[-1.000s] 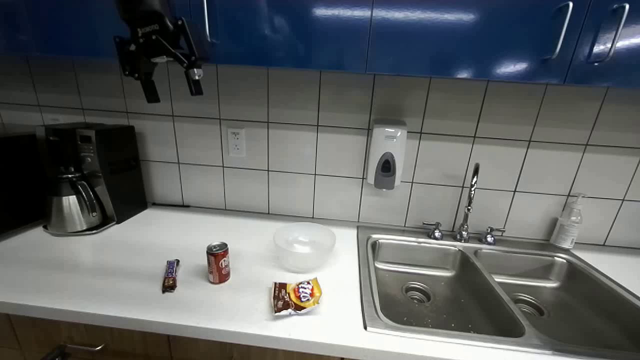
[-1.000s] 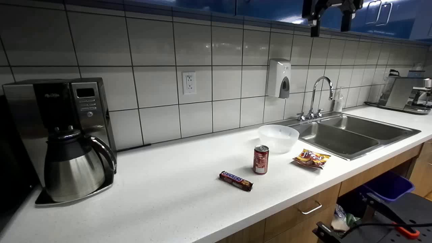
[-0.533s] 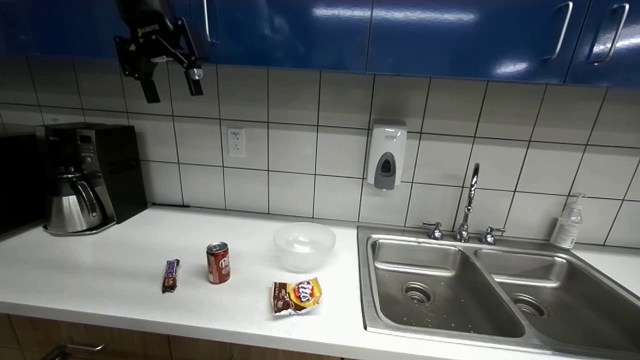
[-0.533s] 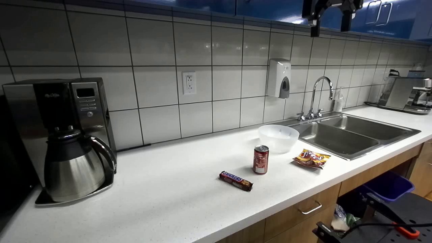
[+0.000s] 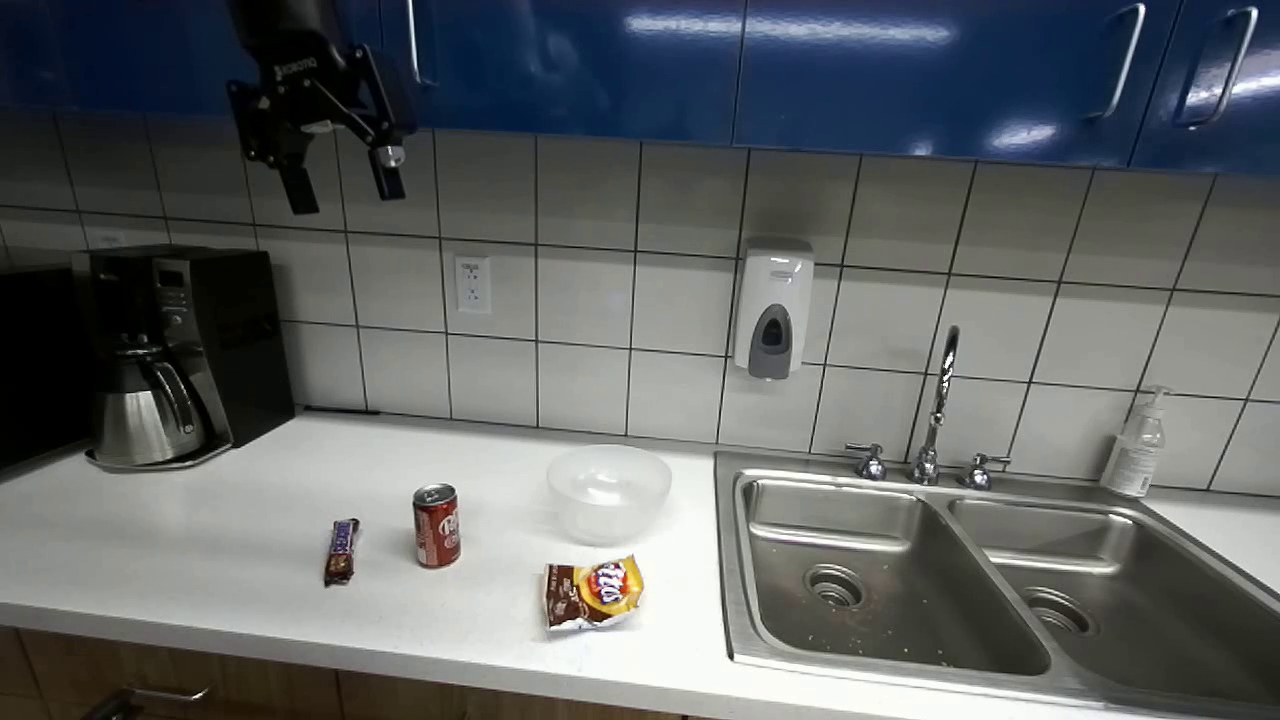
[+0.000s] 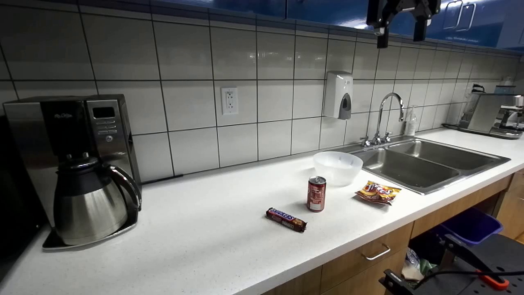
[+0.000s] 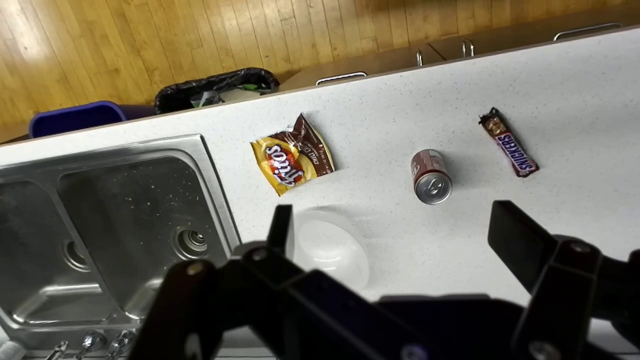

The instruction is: Put the packet in the bowl

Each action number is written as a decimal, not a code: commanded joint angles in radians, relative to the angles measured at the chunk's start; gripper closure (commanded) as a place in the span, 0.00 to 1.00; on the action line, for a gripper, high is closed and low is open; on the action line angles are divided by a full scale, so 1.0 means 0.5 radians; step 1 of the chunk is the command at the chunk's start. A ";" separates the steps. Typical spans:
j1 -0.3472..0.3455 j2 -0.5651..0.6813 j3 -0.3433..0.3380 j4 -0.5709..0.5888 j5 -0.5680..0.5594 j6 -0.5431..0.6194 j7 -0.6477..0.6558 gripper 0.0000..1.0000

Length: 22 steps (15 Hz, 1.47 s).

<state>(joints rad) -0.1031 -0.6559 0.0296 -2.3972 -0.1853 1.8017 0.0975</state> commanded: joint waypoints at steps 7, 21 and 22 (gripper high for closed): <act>-0.079 -0.062 -0.046 -0.262 -0.178 0.234 0.209 0.00; -0.432 0.128 -0.268 -0.607 -0.383 0.941 0.286 0.00; -0.465 0.167 -0.289 -0.619 -0.404 1.007 0.283 0.00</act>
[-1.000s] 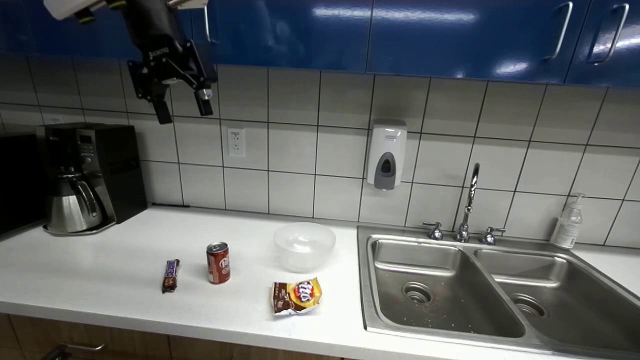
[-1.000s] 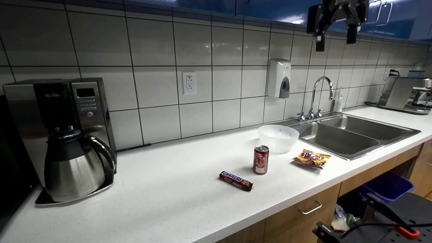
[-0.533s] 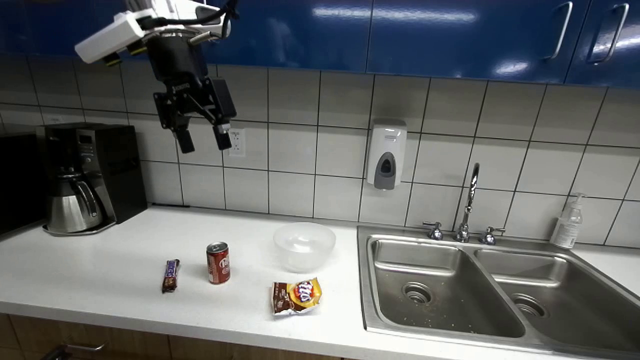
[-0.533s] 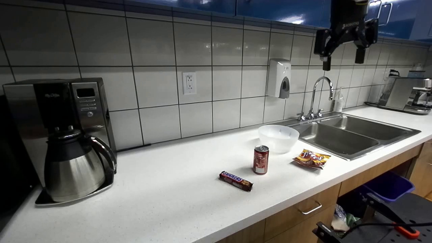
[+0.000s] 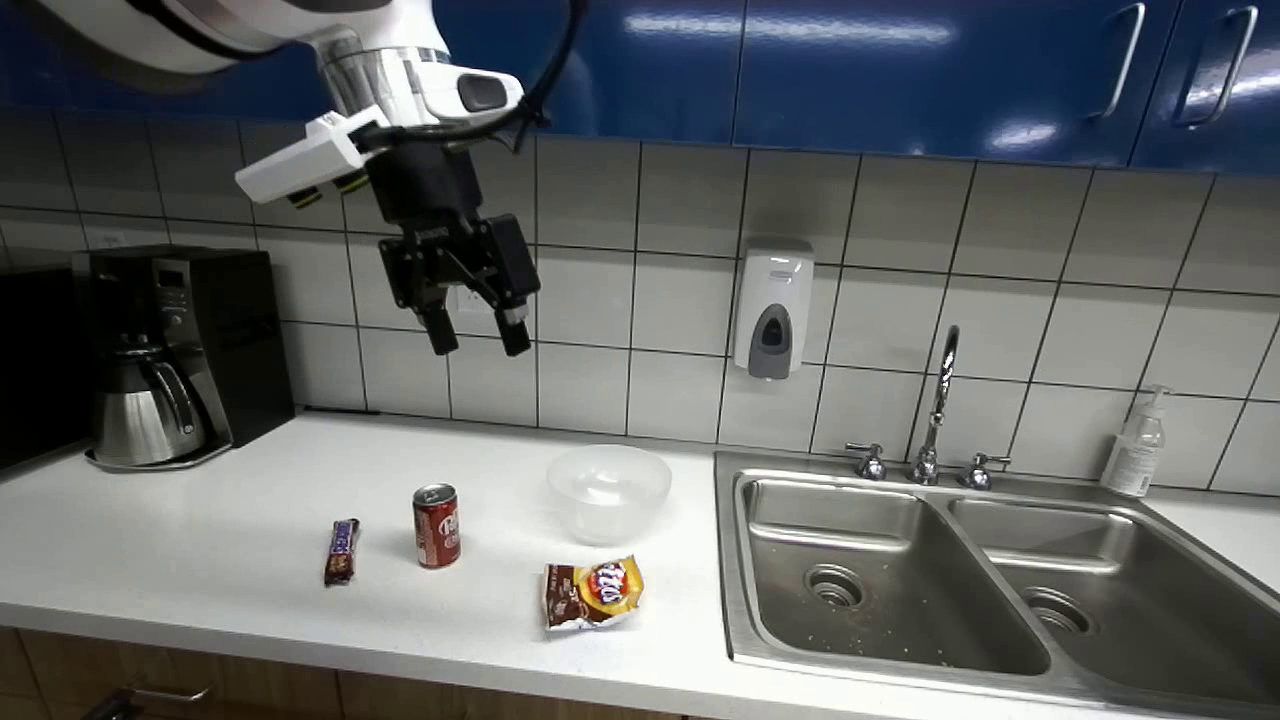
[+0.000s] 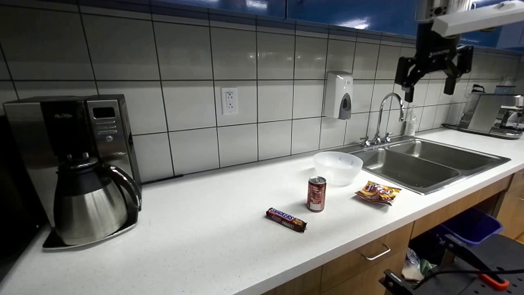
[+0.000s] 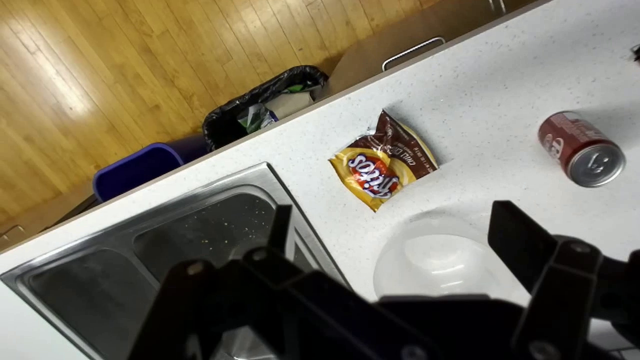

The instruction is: Put the packet in the bowl

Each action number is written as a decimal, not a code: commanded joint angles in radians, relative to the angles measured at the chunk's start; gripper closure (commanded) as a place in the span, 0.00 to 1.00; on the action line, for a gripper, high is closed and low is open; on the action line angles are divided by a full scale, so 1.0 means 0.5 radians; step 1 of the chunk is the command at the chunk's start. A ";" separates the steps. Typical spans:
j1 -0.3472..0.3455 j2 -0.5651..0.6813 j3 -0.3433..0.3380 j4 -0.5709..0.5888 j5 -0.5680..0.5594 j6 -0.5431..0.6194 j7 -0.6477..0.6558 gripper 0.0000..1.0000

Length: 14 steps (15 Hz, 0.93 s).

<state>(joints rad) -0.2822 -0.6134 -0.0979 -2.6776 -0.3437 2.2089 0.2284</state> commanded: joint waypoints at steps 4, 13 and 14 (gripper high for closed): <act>-0.208 0.285 -0.114 -0.089 -0.117 0.482 -0.001 0.00; -0.236 0.847 -0.225 -0.011 -0.010 1.034 0.001 0.00; -0.228 0.912 -0.234 0.002 0.008 1.082 -0.005 0.00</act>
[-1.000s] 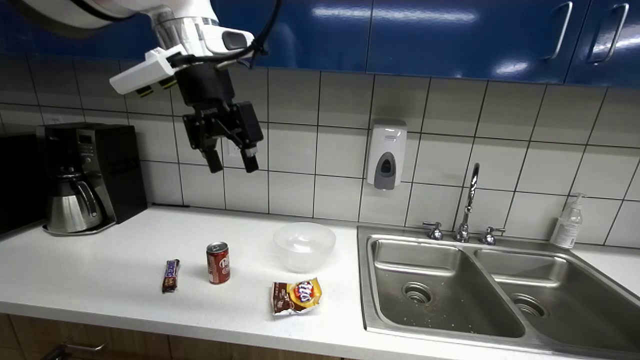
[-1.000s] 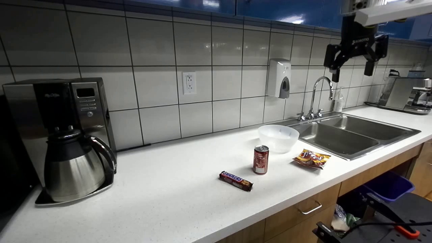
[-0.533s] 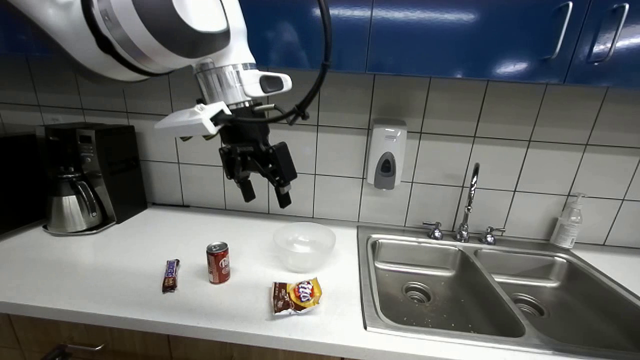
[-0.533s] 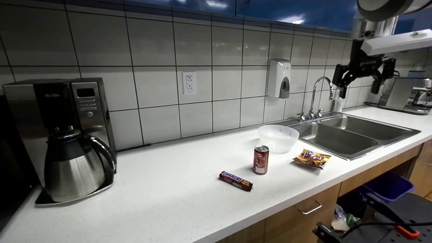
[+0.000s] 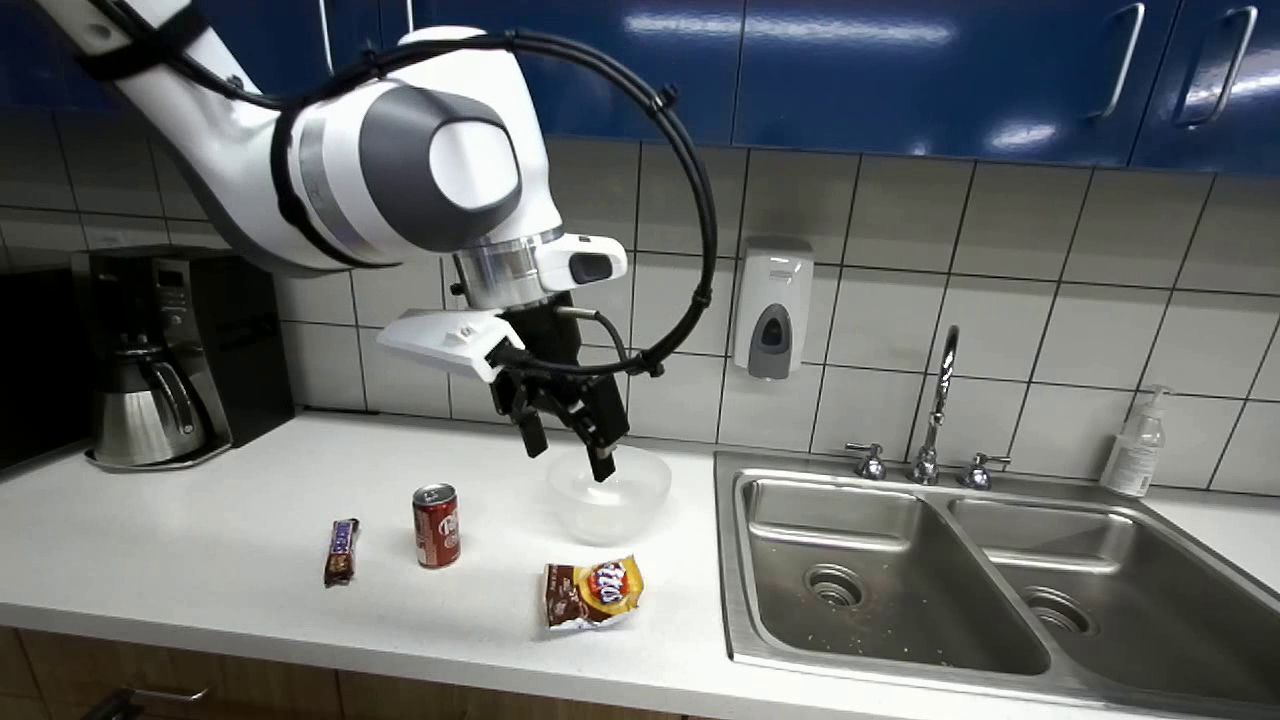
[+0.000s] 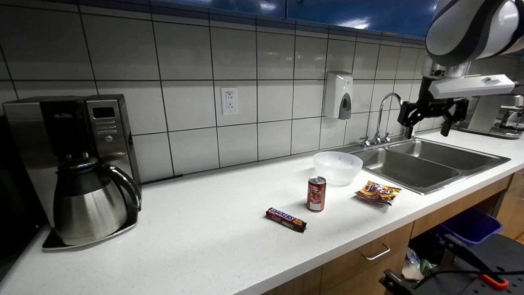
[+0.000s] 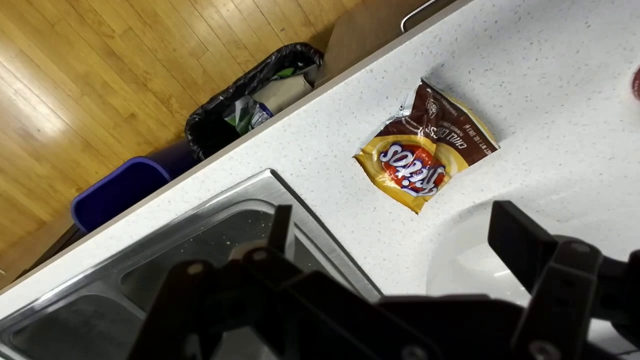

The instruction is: Put the packet in the bowl

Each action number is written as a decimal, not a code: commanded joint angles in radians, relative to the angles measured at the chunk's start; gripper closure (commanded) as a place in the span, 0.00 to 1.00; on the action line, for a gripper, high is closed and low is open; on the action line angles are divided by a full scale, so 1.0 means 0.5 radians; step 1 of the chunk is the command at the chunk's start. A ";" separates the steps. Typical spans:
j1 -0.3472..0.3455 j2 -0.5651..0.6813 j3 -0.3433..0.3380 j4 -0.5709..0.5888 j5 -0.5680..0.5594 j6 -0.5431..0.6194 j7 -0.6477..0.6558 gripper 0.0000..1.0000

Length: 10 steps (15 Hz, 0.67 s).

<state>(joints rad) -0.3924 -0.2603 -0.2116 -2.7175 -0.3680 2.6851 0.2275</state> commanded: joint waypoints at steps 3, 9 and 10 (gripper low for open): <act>0.009 0.395 -0.020 0.125 0.094 0.274 0.017 0.00; 0.130 0.777 -0.062 0.260 0.219 0.495 0.025 0.00; 0.162 0.835 -0.072 0.288 0.255 0.520 0.018 0.00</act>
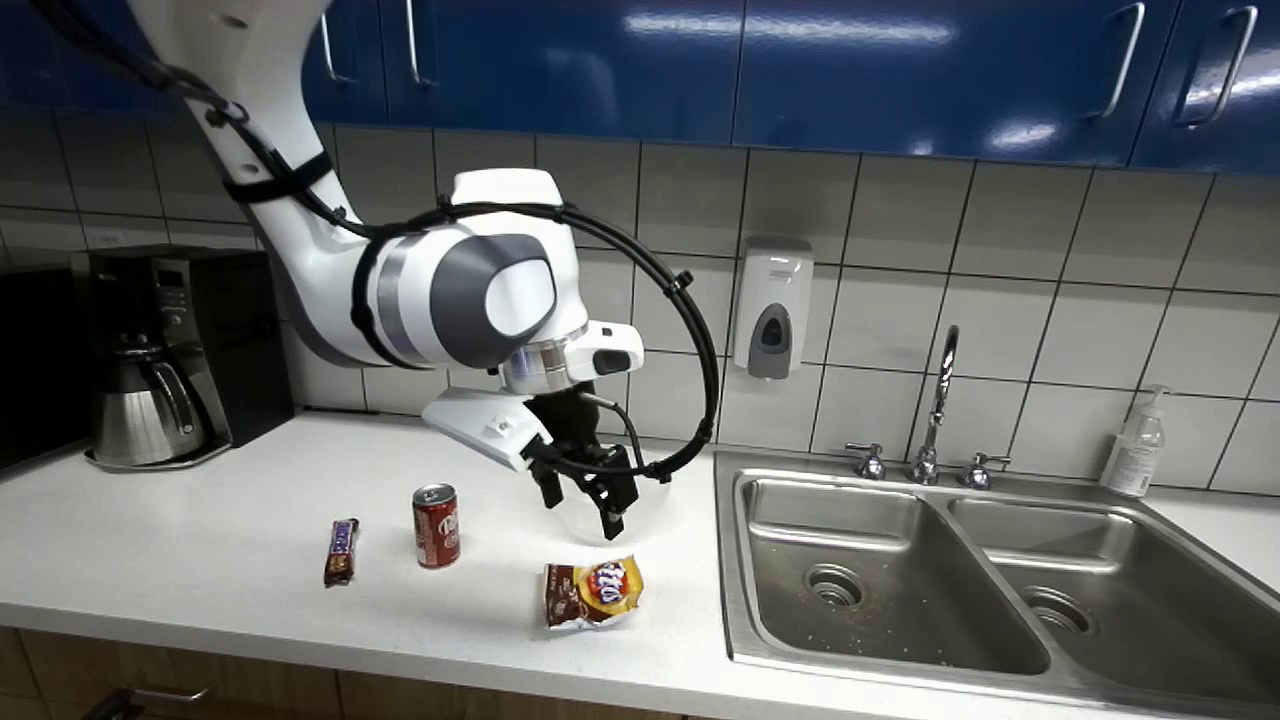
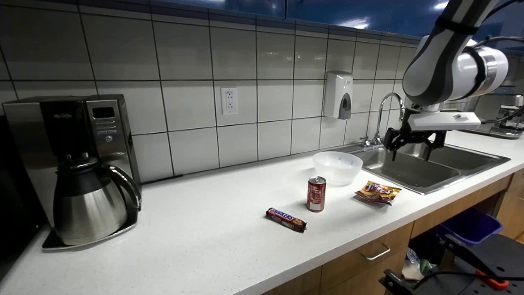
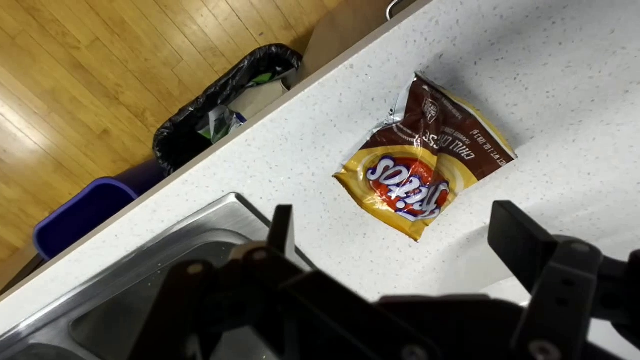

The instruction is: Put the packet in the bowl

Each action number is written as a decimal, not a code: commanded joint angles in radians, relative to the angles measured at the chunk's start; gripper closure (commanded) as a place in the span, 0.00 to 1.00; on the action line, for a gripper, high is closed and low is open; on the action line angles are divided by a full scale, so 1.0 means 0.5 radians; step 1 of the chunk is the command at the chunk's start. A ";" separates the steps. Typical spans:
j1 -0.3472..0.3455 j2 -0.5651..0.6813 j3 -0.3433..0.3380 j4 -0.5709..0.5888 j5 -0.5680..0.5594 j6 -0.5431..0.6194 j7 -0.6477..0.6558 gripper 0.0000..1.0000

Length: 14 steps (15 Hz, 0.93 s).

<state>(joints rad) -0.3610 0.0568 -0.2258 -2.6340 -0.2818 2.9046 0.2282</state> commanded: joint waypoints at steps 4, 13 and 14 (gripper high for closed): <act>0.227 0.463 -0.081 0.253 0.233 0.154 -0.014 0.00; 0.327 0.877 -0.105 0.554 0.478 0.164 -0.061 0.00; 0.331 0.906 -0.107 0.581 0.491 0.162 -0.063 0.00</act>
<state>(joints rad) -0.2125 0.4537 -0.2647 -2.4010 -0.0745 2.9813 0.2244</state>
